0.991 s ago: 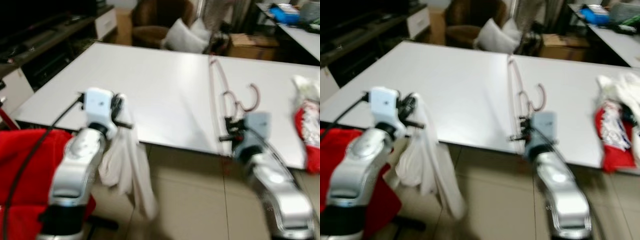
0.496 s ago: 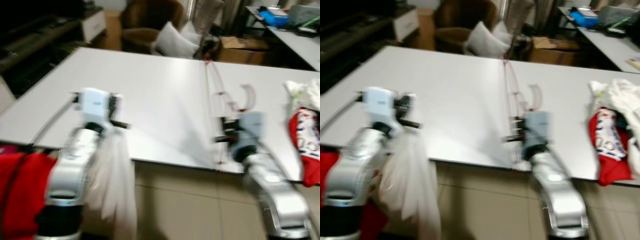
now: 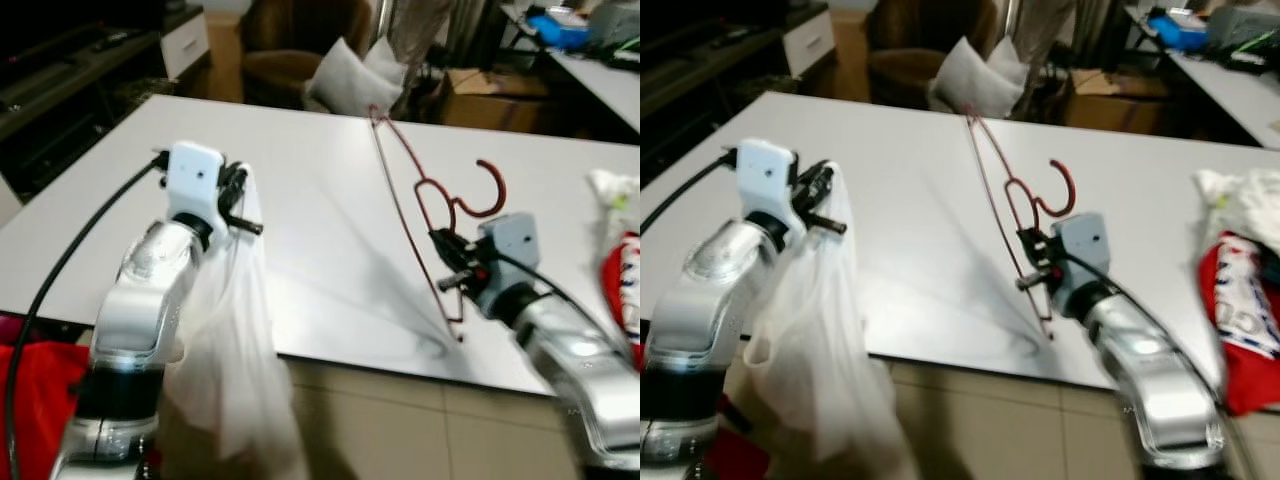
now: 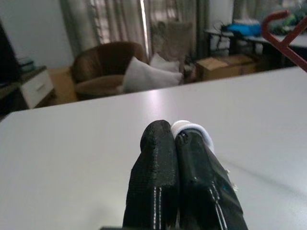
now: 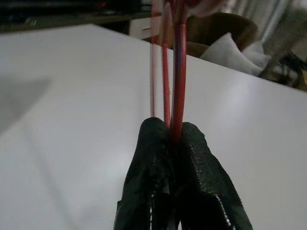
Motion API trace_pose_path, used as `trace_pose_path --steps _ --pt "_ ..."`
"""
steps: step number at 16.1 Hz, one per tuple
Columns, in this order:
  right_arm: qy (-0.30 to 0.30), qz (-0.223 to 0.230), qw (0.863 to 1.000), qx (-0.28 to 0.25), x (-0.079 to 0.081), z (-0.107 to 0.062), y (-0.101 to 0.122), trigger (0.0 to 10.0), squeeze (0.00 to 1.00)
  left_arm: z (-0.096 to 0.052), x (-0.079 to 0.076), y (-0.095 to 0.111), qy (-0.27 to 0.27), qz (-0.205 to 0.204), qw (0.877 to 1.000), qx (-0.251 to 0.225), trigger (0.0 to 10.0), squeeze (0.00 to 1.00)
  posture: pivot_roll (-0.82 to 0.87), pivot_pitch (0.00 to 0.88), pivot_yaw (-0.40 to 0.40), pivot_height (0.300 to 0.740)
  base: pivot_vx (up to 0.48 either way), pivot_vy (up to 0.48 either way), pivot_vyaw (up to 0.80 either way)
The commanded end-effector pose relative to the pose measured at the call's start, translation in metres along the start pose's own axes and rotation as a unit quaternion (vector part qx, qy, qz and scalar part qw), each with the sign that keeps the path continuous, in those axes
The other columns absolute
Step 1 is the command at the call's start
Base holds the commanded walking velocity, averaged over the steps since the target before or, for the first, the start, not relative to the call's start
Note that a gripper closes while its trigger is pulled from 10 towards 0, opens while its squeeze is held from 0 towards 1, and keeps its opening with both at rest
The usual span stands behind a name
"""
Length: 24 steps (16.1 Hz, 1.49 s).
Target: Hang hanger
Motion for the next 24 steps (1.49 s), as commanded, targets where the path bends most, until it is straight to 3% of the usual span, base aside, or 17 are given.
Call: trace_pose_path --steps 1,4,6,7,10,13,14,16,18,20,22,24 --pt "0.002 -0.013 1.000 -0.009 -0.010 -0.006 0.005 10.0 0.00 0.010 -0.014 0.009 -0.027 0.015 0.999 -0.011 10.0 0.00 -0.10 0.000 0.001 0.740 0.000 0.000 0.00" --pt "0.116 -0.084 0.990 -0.017 -0.015 -0.033 0.015 10.0 0.00 0.052 -0.010 0.058 -0.040 0.008 0.998 -0.040 10.0 0.00 -0.10 0.000 -0.004 0.740 0.000 0.000 0.00" --pt "0.141 -0.091 0.986 -0.017 -0.015 -0.039 0.017 10.0 0.00 0.059 -0.009 0.064 -0.042 0.005 0.998 -0.040 10.0 0.00 -0.10 0.000 -0.002 0.740 0.000 0.000 0.00" --pt "0.191 -0.093 0.977 -0.022 -0.013 -0.055 0.025 10.0 0.00 0.071 -0.011 0.074 -0.050 0.014 0.998 -0.037 10.0 0.00 -0.10 0.000 0.001 0.740 0.000 0.000 0.00" --pt "0.267 -0.089 0.959 -0.038 -0.004 -0.077 0.042 10.0 0.00 0.085 -0.014 0.087 -0.046 0.032 0.998 -0.041 10.0 0.00 -0.11 0.000 0.006 0.740 0.000 0.000 0.00" --pt "0.301 -0.090 0.949 -0.029 0.008 -0.079 0.038 10.0 0.00 0.090 -0.023 0.096 -0.062 0.017 0.997 -0.049 10.0 0.00 -0.11 0.000 0.008 0.740 0.000 0.000 0.00" --pt "0.311 -0.096 0.945 -0.022 0.016 -0.071 0.035 10.0 0.00 0.091 -0.043 0.111 -0.111 -0.007 0.992 -0.066 10.0 0.00 -0.11 0.000 0.005 0.740 0.000 0.000 0.00" --pt "0.304 -0.108 0.946 -0.015 0.016 -0.062 0.031 10.0 0.00 0.089 -0.056 0.123 -0.145 -0.015 0.986 -0.082 10.0 0.00 -0.11 0.000 0.002 0.740 0.000 0.000 0.00" --pt "0.279 -0.110 0.954 -0.024 0.019 -0.030 0.029 10.0 0.00 0.079 -0.082 0.147 -0.212 -0.051 0.971 -0.102 10.0 0.00 -0.10 0.000 -0.013 0.740 0.000 0.000 0.00" --pt "0.283 -0.109 0.952 -0.036 0.025 -0.018 0.033 10.0 0.00 0.074 -0.093 0.152 -0.237 -0.061 0.965 -0.100 10.0 0.00 -0.09 0.000 -0.022 0.740 0.000 0.000 0.00" --pt "0.292 -0.108 0.949 -0.055 0.035 0.011 0.040 10.0 0.00 0.057 -0.112 0.171 -0.281 -0.083 0.949 -0.116 10.0 0.00 -0.08 0.000 -0.045 0.740 0.000 0.000 0.00" --pt "0.302 -0.130 0.943 -0.046 0.038 0.033 0.037 10.0 0.00 0.042 -0.113 0.200 -0.293 -0.104 0.939 -0.149 10.0 0.00 -0.08 0.000 -0.056 0.740 0.000 0.000 0.00"
Point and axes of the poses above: a point about 5 cm out from each wrist's last joint towards the gripper, its own z axis pointing out of the wrist towards the gripper, its own y axis along the axis of the wrist's last joint, x = y × z, the point moved 6 cm from there along z, pointing out of the wrist towards the gripper, and after that the axes turned 14 degrees about -z, right-handed, at the moved point
